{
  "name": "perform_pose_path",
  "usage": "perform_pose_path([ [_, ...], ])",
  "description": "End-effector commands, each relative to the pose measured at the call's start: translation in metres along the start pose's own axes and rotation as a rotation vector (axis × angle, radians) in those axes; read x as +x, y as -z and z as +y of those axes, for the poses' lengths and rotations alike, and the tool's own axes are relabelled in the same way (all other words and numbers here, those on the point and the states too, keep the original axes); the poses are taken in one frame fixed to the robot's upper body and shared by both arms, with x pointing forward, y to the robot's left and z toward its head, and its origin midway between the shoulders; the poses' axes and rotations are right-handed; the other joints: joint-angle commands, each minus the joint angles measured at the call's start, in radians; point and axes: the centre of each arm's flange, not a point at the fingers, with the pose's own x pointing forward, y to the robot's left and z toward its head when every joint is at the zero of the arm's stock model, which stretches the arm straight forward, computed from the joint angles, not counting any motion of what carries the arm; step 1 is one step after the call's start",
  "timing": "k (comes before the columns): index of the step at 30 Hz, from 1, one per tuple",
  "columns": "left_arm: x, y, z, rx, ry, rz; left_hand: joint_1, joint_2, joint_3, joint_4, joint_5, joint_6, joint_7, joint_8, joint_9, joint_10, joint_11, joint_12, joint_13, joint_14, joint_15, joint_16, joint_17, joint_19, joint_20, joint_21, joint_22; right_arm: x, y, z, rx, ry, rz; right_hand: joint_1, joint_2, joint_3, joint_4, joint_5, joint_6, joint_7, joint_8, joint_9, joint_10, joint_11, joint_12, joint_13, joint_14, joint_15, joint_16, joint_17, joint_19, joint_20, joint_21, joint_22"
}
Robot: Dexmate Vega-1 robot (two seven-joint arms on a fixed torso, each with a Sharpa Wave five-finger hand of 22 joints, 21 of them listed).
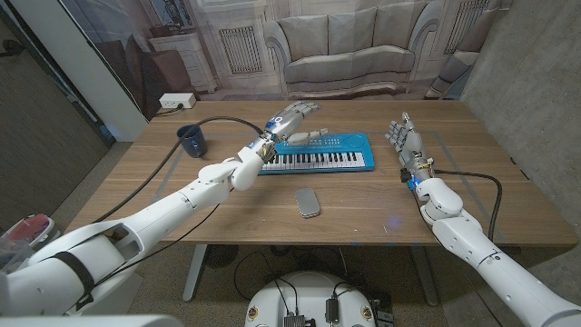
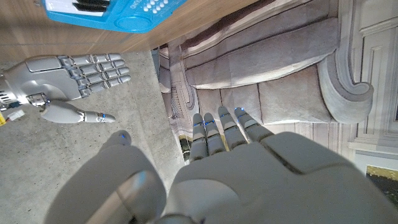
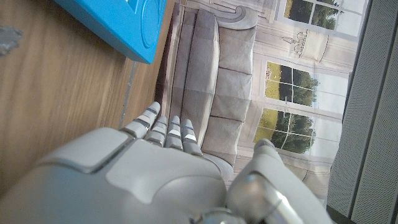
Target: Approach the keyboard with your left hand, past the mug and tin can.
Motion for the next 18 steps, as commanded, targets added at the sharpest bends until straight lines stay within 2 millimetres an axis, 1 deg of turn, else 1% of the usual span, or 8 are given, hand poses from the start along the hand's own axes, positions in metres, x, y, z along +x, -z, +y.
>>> perform_pose_path([
  [1, -0.0056, -0.0016, -0.0034, 0.024, 0.042, 0.004, 0.01, 0.001, -0.005, 0.003, 0.007, 0.013, -0.005, 0.0, 0.004, 0.013, -0.003, 0.005, 0.001, 0.006, -0.013, 0.008, 0.002, 0.004, -0.04, 0.002, 0.004, -0.0007, 0.004, 0.0008, 0.002, -0.007, 0.007, 0.004, 0.008, -0.001, -0.001, 0.002, 0.004, 0.0, 0.003, 0.004, 0.005, 0.001, 0.004, 0.004, 0.006, 0.0, 0.0, 0.002, 0.01, -0.022, -0.007, 0.003],
  [4, -0.007, -0.0013, -0.0044, 0.03, 0.052, 0.006, 0.01, 0.001, -0.005, 0.003, 0.007, 0.014, -0.005, 0.0, 0.004, 0.016, -0.006, 0.005, 0.001, 0.008, -0.013, 0.008, 0.002, 0.004, -0.04, 0.002, 0.004, -0.0005, 0.0043, 0.0019, 0.001, -0.009, 0.008, 0.004, 0.008, -0.001, -0.002, 0.002, 0.005, -0.001, 0.003, 0.004, 0.005, 0.0, 0.004, 0.004, 0.006, -0.001, 0.0, 0.002, 0.01, -0.022, -0.007, 0.003],
  [10, -0.0095, -0.0006, -0.0065, 0.038, 0.073, 0.011, 0.011, 0.002, -0.007, 0.003, 0.008, 0.019, -0.004, -0.001, 0.004, 0.015, 0.0, 0.002, 0.001, 0.01, -0.013, 0.008, 0.002, 0.013, -0.038, 0.005, 0.004, 0.0007, 0.0038, 0.0026, -0.003, -0.013, 0.006, 0.005, 0.009, -0.001, -0.002, 0.001, 0.005, -0.001, 0.003, 0.004, 0.006, 0.003, 0.004, 0.004, 0.007, -0.001, 0.0, 0.002, 0.011, -0.022, -0.008, 0.003],
  [18, -0.01, 0.0016, -0.0077, 0.045, 0.094, 0.02, 0.012, 0.002, -0.009, 0.003, 0.008, 0.02, -0.004, -0.002, 0.004, 0.017, -0.003, 0.001, 0.001, 0.012, -0.014, 0.007, 0.002, 0.014, -0.038, 0.004, 0.005, 0.0033, -0.0004, 0.0025, -0.009, -0.019, 0.003, 0.006, 0.01, -0.002, -0.003, 0.001, 0.005, -0.003, 0.003, 0.004, 0.005, 0.001, 0.004, 0.004, 0.007, -0.001, 0.0, 0.002, 0.012, -0.022, -0.01, 0.003],
])
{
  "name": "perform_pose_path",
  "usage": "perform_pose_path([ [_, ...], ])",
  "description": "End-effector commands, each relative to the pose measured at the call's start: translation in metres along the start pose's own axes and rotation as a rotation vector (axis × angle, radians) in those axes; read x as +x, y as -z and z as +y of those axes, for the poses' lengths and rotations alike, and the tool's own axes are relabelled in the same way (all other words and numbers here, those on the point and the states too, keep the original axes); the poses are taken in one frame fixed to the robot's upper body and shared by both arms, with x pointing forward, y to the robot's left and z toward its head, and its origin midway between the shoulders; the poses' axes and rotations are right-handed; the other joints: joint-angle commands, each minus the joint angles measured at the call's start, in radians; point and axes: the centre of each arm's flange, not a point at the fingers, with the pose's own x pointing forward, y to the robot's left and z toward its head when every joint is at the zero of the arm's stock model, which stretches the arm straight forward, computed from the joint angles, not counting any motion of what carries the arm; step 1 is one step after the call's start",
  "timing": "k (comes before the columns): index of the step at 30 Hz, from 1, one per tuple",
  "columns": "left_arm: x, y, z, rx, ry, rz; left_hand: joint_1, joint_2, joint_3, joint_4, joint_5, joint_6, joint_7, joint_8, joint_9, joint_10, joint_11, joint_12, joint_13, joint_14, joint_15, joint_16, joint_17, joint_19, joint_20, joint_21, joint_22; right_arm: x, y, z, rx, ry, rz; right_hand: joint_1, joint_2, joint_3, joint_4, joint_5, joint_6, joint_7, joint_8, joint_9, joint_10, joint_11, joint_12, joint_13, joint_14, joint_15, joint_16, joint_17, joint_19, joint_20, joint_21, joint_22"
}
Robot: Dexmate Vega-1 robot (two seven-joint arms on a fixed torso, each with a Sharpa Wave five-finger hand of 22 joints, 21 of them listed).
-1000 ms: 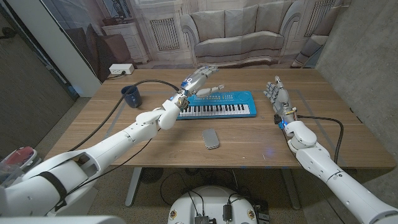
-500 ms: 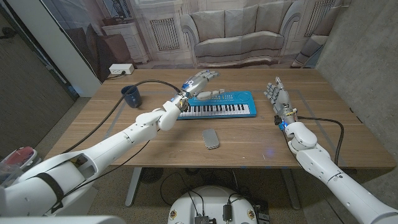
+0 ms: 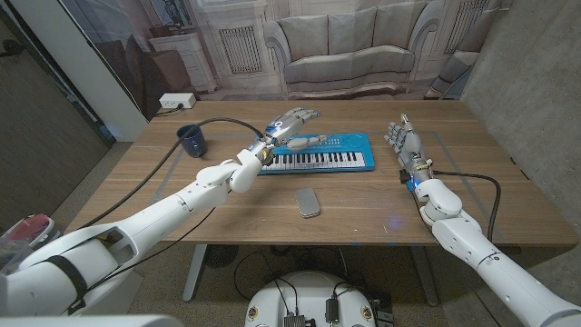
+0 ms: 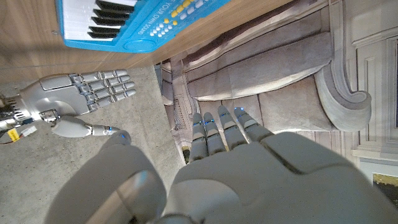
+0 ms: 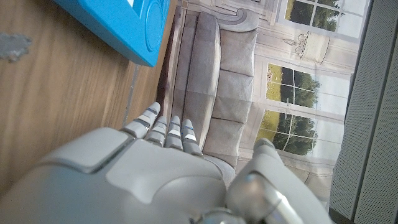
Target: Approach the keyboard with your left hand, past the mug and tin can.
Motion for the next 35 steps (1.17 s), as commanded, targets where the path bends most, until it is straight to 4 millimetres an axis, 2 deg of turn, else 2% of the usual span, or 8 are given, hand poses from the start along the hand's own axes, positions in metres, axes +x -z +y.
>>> perform_pose_path([
  [1, -0.002, 0.002, -0.003, 0.014, 0.035, 0.01, 0.001, 0.005, -0.006, 0.0, 0.004, 0.009, -0.004, -0.002, 0.004, 0.006, -0.002, 0.001, 0.001, 0.009, -0.017, 0.007, 0.002, 0.01, -0.034, 0.004, 0.005, 0.004, -0.004, 0.001, -0.009, -0.011, -0.003, 0.002, 0.006, -0.002, -0.003, 0.001, 0.005, -0.003, 0.003, 0.004, 0.006, 0.0, 0.004, 0.004, 0.007, -0.001, 0.0, 0.002, 0.008, -0.019, -0.004, 0.003],
  [7, 0.0, 0.002, -0.007, 0.026, 0.062, 0.01, 0.002, 0.006, -0.008, 0.0, 0.005, 0.011, -0.004, -0.003, 0.004, 0.006, 0.003, -0.001, 0.001, 0.009, -0.016, 0.006, 0.002, 0.01, -0.032, 0.004, 0.005, 0.007, -0.004, 0.0, -0.009, -0.013, -0.002, 0.003, 0.007, -0.003, -0.004, 0.001, 0.006, -0.002, 0.003, 0.004, 0.006, 0.0, 0.004, 0.004, 0.006, -0.001, 0.0, 0.002, 0.008, -0.019, -0.005, 0.003],
  [15, 0.002, 0.001, -0.008, 0.047, 0.085, 0.007, 0.003, 0.006, -0.01, 0.001, 0.005, 0.01, -0.007, -0.006, 0.004, 0.003, -0.006, -0.004, 0.001, 0.006, -0.016, 0.004, 0.002, 0.008, -0.031, 0.002, 0.005, 0.012, -0.005, 0.001, -0.007, -0.013, -0.002, 0.003, 0.007, -0.004, -0.004, 0.001, 0.007, -0.003, 0.004, 0.004, 0.006, 0.002, 0.004, 0.004, 0.007, -0.001, 0.0, 0.002, 0.009, -0.018, -0.006, 0.003],
  [23, -0.001, 0.004, -0.01, 0.055, 0.098, 0.006, 0.004, 0.007, -0.012, 0.001, 0.006, 0.012, -0.007, -0.008, 0.004, 0.004, 0.0, -0.005, 0.001, 0.007, -0.017, 0.003, 0.002, 0.007, -0.031, 0.002, 0.005, 0.015, -0.009, 0.003, -0.032, -0.011, 0.013, 0.003, 0.008, -0.005, -0.004, 0.0, 0.006, -0.003, 0.003, 0.004, 0.006, 0.0, 0.004, 0.004, 0.008, -0.002, 0.0, 0.003, 0.01, -0.018, -0.008, 0.003],
  [35, -0.006, 0.006, -0.011, 0.06, 0.091, 0.0, 0.005, 0.009, -0.015, 0.002, 0.006, 0.02, -0.007, -0.007, 0.005, 0.009, -0.007, -0.005, 0.002, 0.011, -0.019, 0.004, 0.002, 0.007, -0.032, 0.001, 0.005, 0.021, -0.011, 0.006, -0.039, -0.026, 0.004, 0.002, 0.008, -0.007, -0.004, 0.0, 0.008, -0.004, 0.004, 0.004, 0.008, 0.002, 0.005, 0.004, 0.009, -0.001, 0.0, 0.003, 0.013, -0.018, -0.01, 0.003],
])
